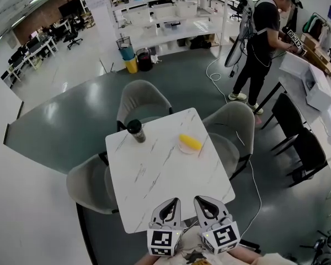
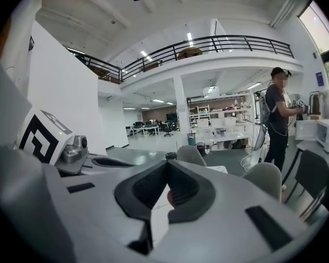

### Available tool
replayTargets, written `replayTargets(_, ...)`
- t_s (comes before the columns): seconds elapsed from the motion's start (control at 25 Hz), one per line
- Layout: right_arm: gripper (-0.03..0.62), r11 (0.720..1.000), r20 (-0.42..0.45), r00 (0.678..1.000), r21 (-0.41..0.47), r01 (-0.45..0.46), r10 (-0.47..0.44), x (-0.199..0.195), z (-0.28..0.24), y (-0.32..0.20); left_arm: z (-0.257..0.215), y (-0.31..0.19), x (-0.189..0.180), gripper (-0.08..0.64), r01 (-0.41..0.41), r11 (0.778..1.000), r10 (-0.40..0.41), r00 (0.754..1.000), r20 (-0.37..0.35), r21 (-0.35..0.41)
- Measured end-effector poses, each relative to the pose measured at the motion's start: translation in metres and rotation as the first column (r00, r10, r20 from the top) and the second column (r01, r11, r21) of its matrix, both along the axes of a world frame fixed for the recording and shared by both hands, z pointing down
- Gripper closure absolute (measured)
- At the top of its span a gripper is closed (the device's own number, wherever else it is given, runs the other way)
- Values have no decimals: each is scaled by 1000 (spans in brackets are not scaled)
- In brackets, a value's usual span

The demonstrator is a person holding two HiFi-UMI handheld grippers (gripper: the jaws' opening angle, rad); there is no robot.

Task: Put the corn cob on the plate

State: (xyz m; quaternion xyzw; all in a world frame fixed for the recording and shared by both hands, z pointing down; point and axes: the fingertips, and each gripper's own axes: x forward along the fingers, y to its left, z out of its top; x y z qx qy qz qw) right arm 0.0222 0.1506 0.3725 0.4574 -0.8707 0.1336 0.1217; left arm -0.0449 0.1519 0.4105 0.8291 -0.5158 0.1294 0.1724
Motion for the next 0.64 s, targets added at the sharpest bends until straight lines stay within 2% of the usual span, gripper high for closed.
replayTargets(0.12,589,999,38,999,33,-12,11,3,3,3,2,4,-1,554,-4,1000,4,1000,3,-2)
replayTargets(0.64,589,999,62,997,7,-51,50,19,9,25,-2,26,12,554,-15,1000,15,1000,4,8)
